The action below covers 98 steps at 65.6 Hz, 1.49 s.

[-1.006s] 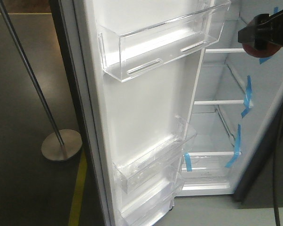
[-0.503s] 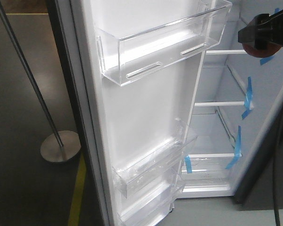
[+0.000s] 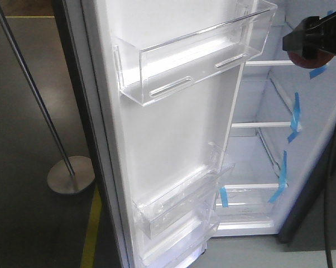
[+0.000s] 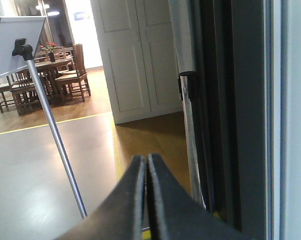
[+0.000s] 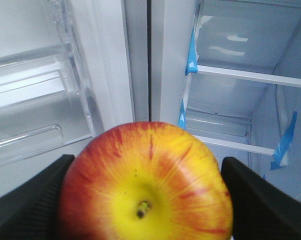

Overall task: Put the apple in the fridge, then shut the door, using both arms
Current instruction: 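Raise the right gripper holding the apple above the upper door bin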

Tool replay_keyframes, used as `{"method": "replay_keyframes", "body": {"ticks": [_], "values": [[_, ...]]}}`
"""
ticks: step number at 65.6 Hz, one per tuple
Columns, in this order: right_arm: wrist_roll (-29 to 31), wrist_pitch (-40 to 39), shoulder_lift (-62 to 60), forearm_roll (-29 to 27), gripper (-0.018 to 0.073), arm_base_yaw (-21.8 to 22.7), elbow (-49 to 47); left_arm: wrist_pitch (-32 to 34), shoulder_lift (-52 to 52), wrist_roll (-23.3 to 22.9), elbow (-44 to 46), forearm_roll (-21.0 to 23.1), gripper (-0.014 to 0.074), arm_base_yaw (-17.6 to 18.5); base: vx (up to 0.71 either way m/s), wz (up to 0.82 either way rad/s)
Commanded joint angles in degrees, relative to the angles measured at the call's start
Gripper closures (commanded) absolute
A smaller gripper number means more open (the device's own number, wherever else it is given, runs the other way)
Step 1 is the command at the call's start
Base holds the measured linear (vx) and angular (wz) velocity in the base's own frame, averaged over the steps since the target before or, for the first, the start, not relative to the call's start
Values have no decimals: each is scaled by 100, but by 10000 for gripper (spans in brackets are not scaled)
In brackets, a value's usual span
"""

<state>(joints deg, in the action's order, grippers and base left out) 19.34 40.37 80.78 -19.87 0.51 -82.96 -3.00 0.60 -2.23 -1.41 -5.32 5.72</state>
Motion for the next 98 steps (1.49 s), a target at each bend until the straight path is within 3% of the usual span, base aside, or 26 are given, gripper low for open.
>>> {"method": "replay_keyframes", "body": {"ticks": [1,98], "values": [[44,-425,-199,-102,458,17,-189,417,82,-65,105,40,603,-11,1,0],[44,-425,-199,-102,458,17,-189,417,82,-65,105,40,603,-11,0,0]]}}
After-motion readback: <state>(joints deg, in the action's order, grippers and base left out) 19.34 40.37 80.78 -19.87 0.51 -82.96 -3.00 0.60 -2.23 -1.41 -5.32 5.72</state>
